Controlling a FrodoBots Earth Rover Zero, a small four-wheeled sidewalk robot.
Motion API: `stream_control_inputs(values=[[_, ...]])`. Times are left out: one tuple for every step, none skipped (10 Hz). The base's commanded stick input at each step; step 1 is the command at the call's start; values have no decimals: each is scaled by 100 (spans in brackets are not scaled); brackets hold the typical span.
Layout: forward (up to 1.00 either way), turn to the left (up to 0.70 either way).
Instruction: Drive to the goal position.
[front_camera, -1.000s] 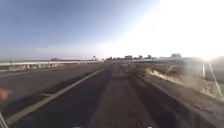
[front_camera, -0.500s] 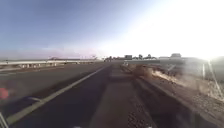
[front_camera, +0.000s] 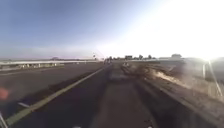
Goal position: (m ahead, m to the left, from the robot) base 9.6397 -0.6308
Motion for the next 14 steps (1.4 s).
stream_control_inputs(values=[[50, 0], [50, 0], [50, 0], [50, 0], [50, 0], [50, 0], [50, 0], [50, 0], [50, 0], [50, 0], [50, 0], [50, 0], [50, 0], [50, 0]])
